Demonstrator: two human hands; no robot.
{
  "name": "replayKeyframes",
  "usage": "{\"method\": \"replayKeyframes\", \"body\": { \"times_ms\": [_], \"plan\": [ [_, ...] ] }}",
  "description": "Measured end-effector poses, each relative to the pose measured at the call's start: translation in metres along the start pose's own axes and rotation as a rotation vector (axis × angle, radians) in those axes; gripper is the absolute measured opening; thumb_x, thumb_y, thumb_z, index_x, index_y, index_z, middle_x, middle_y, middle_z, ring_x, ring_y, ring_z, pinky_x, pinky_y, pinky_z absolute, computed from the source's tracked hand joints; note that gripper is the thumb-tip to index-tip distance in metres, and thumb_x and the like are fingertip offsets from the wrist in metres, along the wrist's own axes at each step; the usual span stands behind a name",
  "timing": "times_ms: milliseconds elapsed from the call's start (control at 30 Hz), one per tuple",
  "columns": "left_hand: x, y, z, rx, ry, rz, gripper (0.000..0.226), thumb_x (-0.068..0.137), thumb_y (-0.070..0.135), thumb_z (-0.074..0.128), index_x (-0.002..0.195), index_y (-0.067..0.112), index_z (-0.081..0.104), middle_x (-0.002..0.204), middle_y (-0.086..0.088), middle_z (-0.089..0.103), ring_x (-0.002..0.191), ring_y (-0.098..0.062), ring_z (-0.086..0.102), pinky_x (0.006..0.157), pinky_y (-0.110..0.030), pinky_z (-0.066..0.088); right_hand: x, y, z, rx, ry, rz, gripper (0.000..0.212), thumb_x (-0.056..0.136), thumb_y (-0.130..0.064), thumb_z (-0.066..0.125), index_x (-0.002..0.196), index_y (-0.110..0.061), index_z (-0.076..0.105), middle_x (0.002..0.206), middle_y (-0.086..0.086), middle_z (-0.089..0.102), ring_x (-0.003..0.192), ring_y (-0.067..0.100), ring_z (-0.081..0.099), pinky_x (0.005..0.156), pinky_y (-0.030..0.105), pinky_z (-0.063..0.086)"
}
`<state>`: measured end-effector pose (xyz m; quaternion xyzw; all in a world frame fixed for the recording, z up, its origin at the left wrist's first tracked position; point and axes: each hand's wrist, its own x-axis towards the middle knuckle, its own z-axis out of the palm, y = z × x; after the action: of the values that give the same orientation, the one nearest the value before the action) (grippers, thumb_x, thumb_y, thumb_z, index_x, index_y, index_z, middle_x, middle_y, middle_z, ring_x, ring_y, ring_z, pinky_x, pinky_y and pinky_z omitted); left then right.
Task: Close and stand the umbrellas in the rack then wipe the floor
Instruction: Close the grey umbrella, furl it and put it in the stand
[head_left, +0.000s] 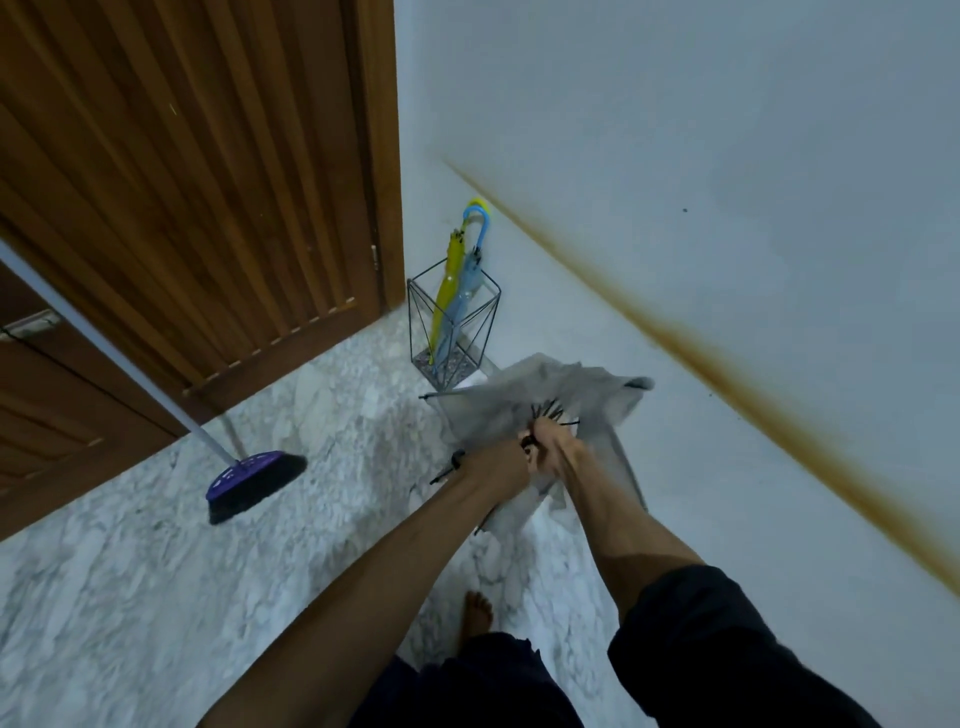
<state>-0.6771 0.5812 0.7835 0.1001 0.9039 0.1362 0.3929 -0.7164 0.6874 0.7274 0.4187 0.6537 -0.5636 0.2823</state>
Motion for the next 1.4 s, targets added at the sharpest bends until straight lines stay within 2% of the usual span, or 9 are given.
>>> {"method": "replayKeyframes", "body": {
  "times_ms": [367,533,733,900,1000,1133,1200,1267,1400],
  "plan": [
    [-0.018,-0.012,-0.002,0.108,0.21,0.027,0.024,0.097,0.009,0.043,0.112,0.002,0.061,0.117,-0.012,0.065,0.106,-0.026,0.063,0.066,-0.029,0.041,0.0,-0.016,0.004,0.064,0.006,0.01,0.044,0.103,-0.017,0.025,0.063,-0.013,0.043,0.041,0.002,0.048,0.054,0.017,0.045,0.047,0.025,0.045],
    [-0.018,-0.009,0.017,0.276,0.336,0.002,0.026,0.1,0.006,0.037,0.121,0.005,0.053,0.124,-0.01,0.06,0.113,-0.024,0.06,0.087,-0.032,0.044,-0.01,-0.008,0.016,0.032,-0.022,-0.021,0.041,0.103,-0.017,0.026,0.065,-0.012,0.043,0.046,0.002,0.047,0.051,0.016,0.038,0.05,0.026,0.032],
    [-0.017,-0.007,0.022,0.44,0.38,-0.033,0.033,0.101,0.002,0.033,0.13,0.0,0.048,0.134,-0.015,0.055,0.124,-0.027,0.053,0.11,-0.038,0.031,-0.005,0.016,0.033,0.04,-0.066,-0.097,0.035,0.101,-0.025,0.04,0.129,-0.009,0.054,0.118,0.012,0.057,0.09,0.017,0.063,0.074,0.03,0.052],
    [-0.018,-0.013,0.019,0.275,0.339,0.0,0.032,0.1,0.002,0.035,0.126,0.002,0.053,0.131,-0.014,0.058,0.119,-0.028,0.057,0.099,-0.036,0.043,-0.033,-0.002,0.048,-0.081,0.038,-0.096,0.042,0.108,-0.022,0.026,0.14,-0.001,0.042,0.145,0.015,0.046,0.117,0.024,0.05,0.103,0.03,0.035],
    [-0.013,-0.021,-0.004,0.065,0.162,-0.031,0.033,0.1,0.018,0.043,0.129,0.007,0.055,0.131,-0.013,0.057,0.12,-0.031,0.056,0.097,-0.04,0.045,-0.031,0.004,0.048,0.046,0.059,-0.116,0.033,0.106,-0.019,0.029,0.133,-0.006,0.045,0.121,0.008,0.056,0.088,0.017,0.056,0.076,0.024,0.041],
    [-0.012,-0.031,-0.017,-0.005,0.062,0.092,0.036,0.099,0.019,0.041,0.122,-0.003,0.058,0.117,-0.022,0.062,0.107,-0.039,0.06,0.082,-0.045,0.049,-0.034,0.006,0.052,0.194,0.077,-0.071,0.035,0.105,-0.023,0.03,0.131,-0.007,0.047,0.103,0.007,0.054,0.093,0.022,0.052,0.094,0.037,0.044],
    [-0.017,-0.034,-0.012,-0.102,0.032,0.072,0.032,0.097,0.007,0.043,0.124,-0.008,0.052,0.127,-0.026,0.056,0.106,-0.04,0.057,0.081,-0.043,0.042,-0.031,0.008,0.054,0.211,-0.004,-0.107,0.036,0.104,-0.025,0.033,0.13,-0.007,0.049,0.092,0.003,0.057,0.08,0.019,0.058,0.077,0.031,0.05],
    [-0.022,-0.039,-0.011,-0.17,-0.012,0.079,0.025,0.095,0.003,0.044,0.118,-0.006,0.05,0.129,-0.026,0.053,0.1,-0.037,0.054,0.082,-0.041,0.039,-0.032,0.004,0.054,0.075,0.022,-0.054,0.023,0.102,-0.022,0.031,0.104,-0.018,0.054,0.066,-0.001,0.044,0.053,0.013,0.042,0.052,0.023,0.037],
    [-0.022,-0.048,-0.008,-0.17,0.016,0.154,0.031,0.095,0.003,0.041,0.123,-0.009,0.049,0.125,-0.024,0.055,0.103,-0.036,0.054,0.081,-0.041,0.038,-0.04,-0.007,0.048,0.039,0.047,0.03,0.045,0.105,-0.019,0.026,0.063,-0.012,0.038,0.044,0.002,0.043,0.047,0.012,0.032,0.042,0.022,0.028]
  ]
}}
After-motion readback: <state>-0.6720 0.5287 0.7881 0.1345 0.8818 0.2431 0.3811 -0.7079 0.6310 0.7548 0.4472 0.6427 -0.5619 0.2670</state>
